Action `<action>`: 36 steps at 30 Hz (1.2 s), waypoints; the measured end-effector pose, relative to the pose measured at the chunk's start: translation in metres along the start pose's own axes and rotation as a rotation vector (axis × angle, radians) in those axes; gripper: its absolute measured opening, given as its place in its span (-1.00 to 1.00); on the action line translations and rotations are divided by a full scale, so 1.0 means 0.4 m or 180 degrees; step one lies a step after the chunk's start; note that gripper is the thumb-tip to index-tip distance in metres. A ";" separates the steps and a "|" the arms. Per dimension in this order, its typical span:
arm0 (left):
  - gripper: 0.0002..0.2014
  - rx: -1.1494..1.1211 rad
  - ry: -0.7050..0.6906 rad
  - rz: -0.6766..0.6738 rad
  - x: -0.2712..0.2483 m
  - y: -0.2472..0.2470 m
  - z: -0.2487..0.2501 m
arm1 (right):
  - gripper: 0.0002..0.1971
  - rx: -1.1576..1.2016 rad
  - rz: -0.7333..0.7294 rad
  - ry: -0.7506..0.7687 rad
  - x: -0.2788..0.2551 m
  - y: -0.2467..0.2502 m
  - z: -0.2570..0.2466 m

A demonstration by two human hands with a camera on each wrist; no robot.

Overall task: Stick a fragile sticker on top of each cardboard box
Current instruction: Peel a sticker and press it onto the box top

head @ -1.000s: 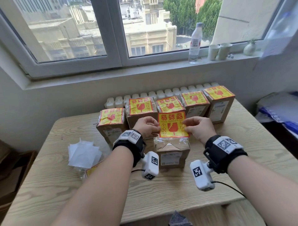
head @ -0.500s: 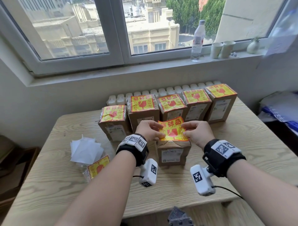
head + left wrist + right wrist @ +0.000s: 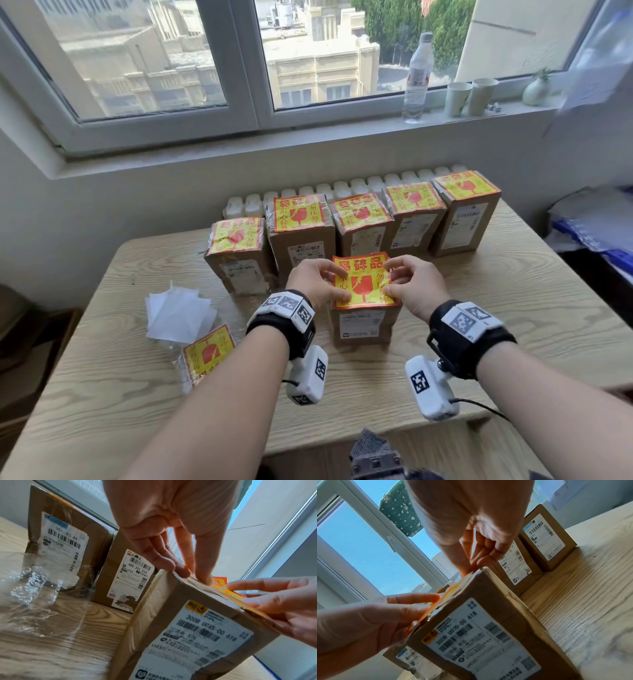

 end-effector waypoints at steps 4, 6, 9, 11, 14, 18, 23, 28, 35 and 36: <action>-0.64 0.0235 -0.0052 0.0030 0.001 -0.006 0.007 | -0.67 -0.0325 0.0101 0.0084 -0.005 0.002 -0.012; -0.64 0.0342 -0.0080 0.0044 0.001 -0.008 0.009 | -0.66 -0.0374 0.0101 0.0063 -0.006 0.002 -0.012; -0.62 0.0553 -0.0144 0.0026 0.003 -0.011 0.013 | -0.61 -0.0480 0.0041 0.0027 -0.008 -0.002 -0.013; -0.60 0.0686 -0.0170 0.0004 0.004 -0.013 0.017 | -0.53 -0.0620 -0.0060 0.0029 -0.013 -0.015 -0.022; -0.56 0.0912 -0.0180 -0.0005 0.006 -0.018 0.024 | -0.43 -0.0990 -0.0137 0.0091 -0.017 -0.032 -0.037; -0.49 0.1299 -0.0173 0.0012 0.008 -0.026 0.032 | -0.40 -0.1197 -0.0122 0.0047 -0.010 -0.029 -0.030; -0.37 0.1274 0.0004 0.0069 0.024 -0.001 -0.008 | -0.55 -0.1156 0.0014 0.0145 -0.005 -0.015 -0.027; -0.48 0.1183 -0.0344 0.0143 0.034 0.004 0.017 | -0.59 -0.1328 -0.0155 0.0257 0.021 -0.027 -0.041; -0.24 0.1371 -0.0245 -0.0412 0.040 -0.031 0.002 | -0.22 -0.1471 -0.0766 -0.0223 0.031 -0.054 0.021; -0.22 0.1266 -0.0211 -0.0427 0.040 -0.024 -0.006 | -0.21 -0.1424 -0.0788 -0.0260 0.030 -0.053 0.022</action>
Point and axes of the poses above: each hand's wrist, its own x-axis towards the middle knuckle, its own y-axis out of the back of the hand, z = x × y, the point moved 9 cm from there along x, towards the middle knuckle, and after that the axes turned 6 degrees about x, right-handed, at the moved point
